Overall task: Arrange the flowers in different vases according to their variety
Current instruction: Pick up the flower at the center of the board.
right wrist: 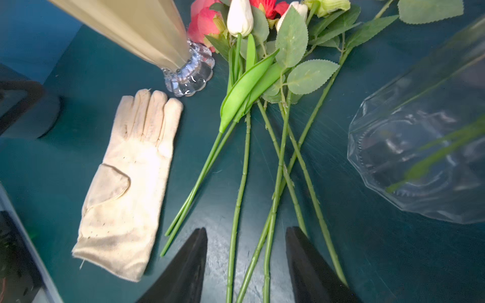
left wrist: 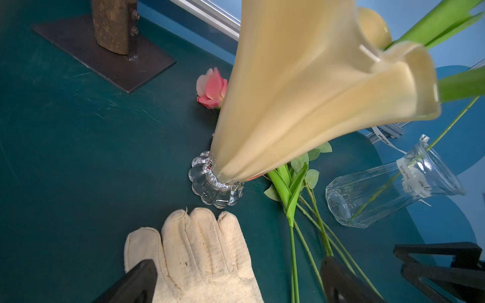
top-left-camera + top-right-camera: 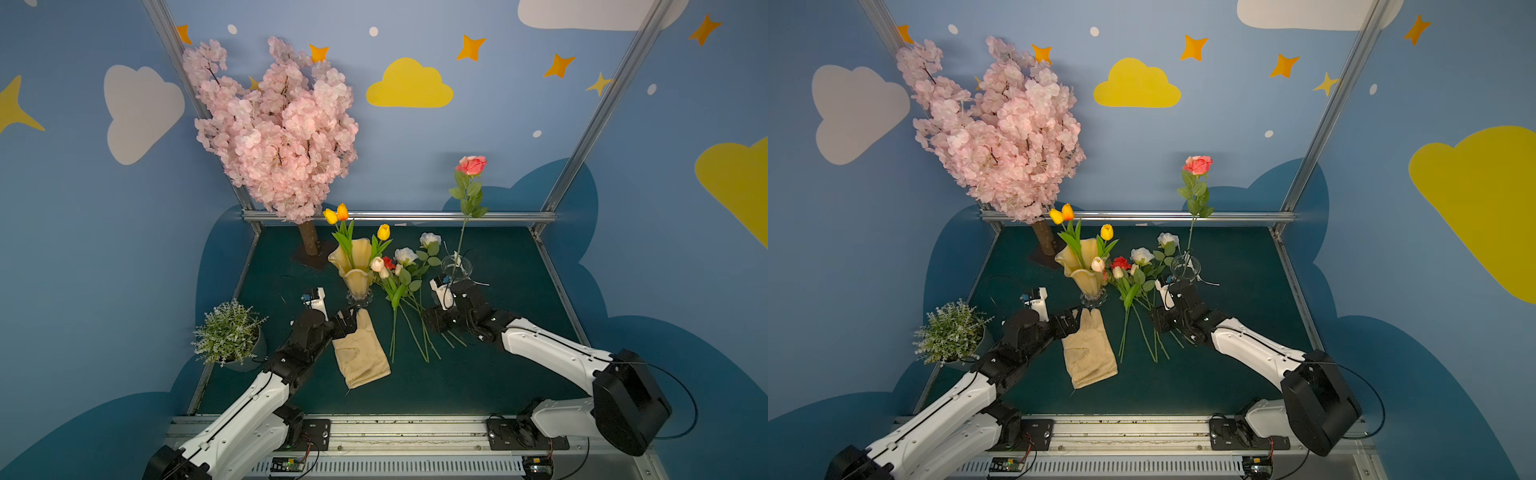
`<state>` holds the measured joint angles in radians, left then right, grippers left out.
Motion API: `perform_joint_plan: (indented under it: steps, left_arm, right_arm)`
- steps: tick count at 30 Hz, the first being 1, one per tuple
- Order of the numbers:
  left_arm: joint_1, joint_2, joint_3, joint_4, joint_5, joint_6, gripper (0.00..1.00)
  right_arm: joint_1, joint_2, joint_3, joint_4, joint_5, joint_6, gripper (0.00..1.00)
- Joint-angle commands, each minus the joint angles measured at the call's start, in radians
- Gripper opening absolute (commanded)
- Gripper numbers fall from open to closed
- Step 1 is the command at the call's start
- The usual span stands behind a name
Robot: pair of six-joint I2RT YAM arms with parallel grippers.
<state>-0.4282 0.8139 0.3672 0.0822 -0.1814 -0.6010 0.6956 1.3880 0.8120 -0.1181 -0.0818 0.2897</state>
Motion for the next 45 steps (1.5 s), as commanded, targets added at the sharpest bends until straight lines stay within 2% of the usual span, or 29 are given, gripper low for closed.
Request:
perform_joint_plan:
  steps: [1, 4, 13, 15, 23, 32, 34, 45]
  left_arm:
    - [-0.003, -0.042, 0.002, 0.018, -0.061, 0.042, 1.0]
    - [-0.003, -0.063, -0.008, 0.017, -0.073, 0.044, 1.0]
    - [-0.003, -0.083, -0.008, 0.005, -0.088, 0.045, 1.0]
    - [-0.003, -0.093, -0.013, 0.008, -0.087, 0.045, 1.0]
    - [-0.002, -0.093, -0.016, 0.017, -0.082, 0.046, 1.0]
    - [-0.003, -0.091, -0.016, 0.021, -0.078, 0.05, 1.0]
    - [-0.003, -0.088, -0.014, 0.022, -0.078, 0.049, 1.0]
    - [-0.001, -0.081, -0.014, 0.028, -0.062, 0.053, 1.0]
  right_arm:
    - [0.013, 0.088, 0.098, -0.109, 0.059, 0.017, 0.52]
    - [0.021, 0.18, 0.212, -0.19, 0.074, 0.004, 0.48]
    - [0.027, 0.424, 0.495, -0.384, 0.159, -0.048, 0.46]
    - [0.027, 0.484, 0.571, -0.449, 0.19, -0.064, 0.4]
    - [0.017, 0.656, 0.777, -0.572, 0.264, -0.111, 0.37]
    - [-0.001, 0.731, 0.849, -0.581, 0.224, -0.123, 0.35]
    - [-0.001, 0.741, 0.853, -0.582, 0.217, -0.121, 0.31]
    - [-0.001, 0.76, 0.839, -0.567, 0.194, -0.112, 0.31]
